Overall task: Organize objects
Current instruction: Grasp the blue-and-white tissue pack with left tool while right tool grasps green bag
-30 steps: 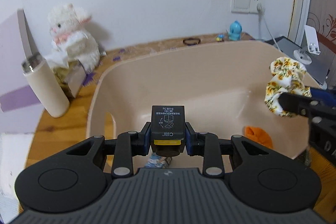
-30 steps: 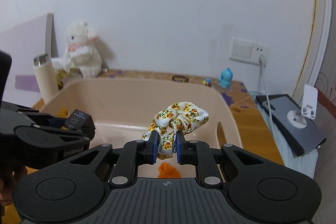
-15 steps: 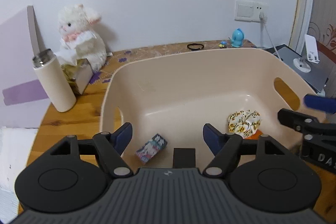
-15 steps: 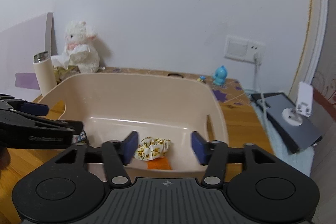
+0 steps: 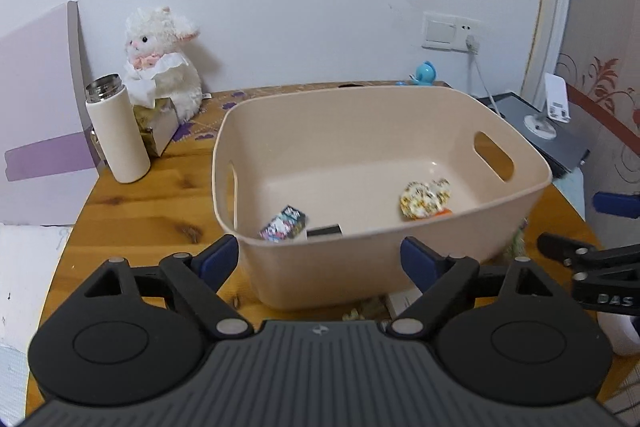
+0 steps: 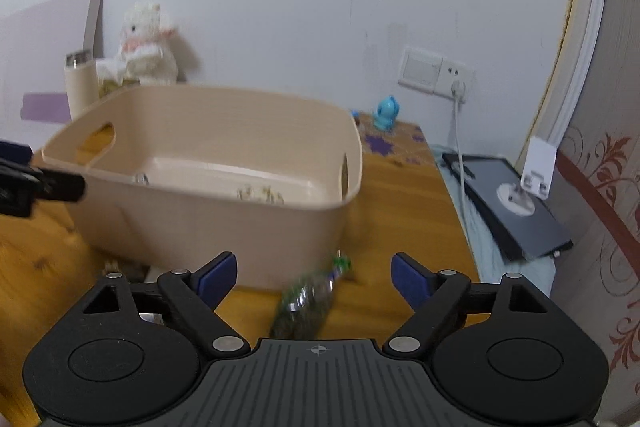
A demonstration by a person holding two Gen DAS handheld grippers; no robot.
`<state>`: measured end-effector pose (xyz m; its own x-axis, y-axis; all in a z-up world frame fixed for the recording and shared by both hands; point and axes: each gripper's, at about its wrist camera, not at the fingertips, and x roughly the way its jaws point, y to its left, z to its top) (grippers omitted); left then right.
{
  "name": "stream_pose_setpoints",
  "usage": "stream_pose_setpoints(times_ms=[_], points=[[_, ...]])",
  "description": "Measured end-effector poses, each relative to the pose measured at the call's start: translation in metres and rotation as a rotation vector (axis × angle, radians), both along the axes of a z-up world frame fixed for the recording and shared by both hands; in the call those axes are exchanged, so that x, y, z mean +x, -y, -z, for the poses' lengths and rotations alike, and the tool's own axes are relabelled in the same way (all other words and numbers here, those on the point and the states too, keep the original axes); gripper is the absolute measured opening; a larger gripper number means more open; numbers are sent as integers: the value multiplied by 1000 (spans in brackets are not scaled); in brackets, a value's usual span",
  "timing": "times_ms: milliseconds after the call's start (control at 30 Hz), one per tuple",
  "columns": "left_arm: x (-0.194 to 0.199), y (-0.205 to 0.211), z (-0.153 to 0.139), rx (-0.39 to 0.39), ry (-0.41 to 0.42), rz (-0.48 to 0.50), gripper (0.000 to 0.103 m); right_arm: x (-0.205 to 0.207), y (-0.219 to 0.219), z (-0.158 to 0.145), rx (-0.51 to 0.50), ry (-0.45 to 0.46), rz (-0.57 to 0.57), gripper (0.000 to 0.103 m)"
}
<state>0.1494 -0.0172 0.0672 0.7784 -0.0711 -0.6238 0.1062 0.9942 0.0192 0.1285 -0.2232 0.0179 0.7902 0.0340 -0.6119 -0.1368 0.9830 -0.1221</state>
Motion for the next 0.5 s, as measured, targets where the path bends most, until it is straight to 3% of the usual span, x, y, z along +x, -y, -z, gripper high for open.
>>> stream_pose_setpoints(times_ms=[233,500], points=[[-23,8,19,5,-46,44,89,3,5,30,-1,-71,5,87],[-17,24,57,-2,-160,90,89,16,1,52,-1,-104,7,86]])
